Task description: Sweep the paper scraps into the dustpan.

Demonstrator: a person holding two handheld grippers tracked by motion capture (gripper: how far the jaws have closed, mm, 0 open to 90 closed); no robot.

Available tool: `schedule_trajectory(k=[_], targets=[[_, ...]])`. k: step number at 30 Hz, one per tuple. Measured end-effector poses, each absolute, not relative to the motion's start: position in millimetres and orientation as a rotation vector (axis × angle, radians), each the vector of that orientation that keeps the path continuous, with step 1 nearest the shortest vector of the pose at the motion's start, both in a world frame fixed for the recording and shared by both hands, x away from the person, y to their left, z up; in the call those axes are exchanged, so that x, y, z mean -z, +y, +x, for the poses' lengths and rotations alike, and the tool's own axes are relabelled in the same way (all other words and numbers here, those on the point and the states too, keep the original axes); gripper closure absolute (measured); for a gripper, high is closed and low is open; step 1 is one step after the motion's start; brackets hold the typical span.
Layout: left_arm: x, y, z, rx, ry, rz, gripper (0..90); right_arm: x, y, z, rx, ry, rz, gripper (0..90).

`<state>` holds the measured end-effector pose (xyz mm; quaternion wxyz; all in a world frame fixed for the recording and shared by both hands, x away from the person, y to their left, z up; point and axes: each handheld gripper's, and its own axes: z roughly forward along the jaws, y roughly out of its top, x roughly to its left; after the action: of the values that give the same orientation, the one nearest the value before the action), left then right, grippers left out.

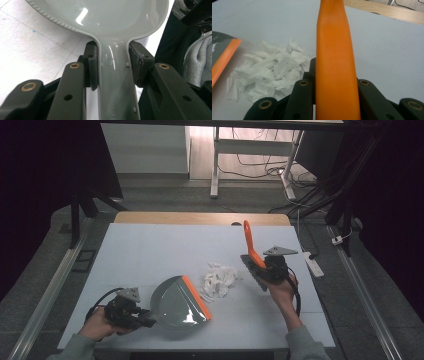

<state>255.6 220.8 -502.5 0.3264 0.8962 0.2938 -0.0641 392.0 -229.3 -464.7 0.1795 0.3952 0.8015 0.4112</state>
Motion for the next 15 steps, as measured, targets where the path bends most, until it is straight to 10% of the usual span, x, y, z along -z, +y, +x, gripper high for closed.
schedule_trajectory(k=[15], targets=[[504, 223, 257, 0.165, 0.782, 2.364, 61.6, 476, -213, 426, -1.115, 2.287, 1.135, 76.4]])
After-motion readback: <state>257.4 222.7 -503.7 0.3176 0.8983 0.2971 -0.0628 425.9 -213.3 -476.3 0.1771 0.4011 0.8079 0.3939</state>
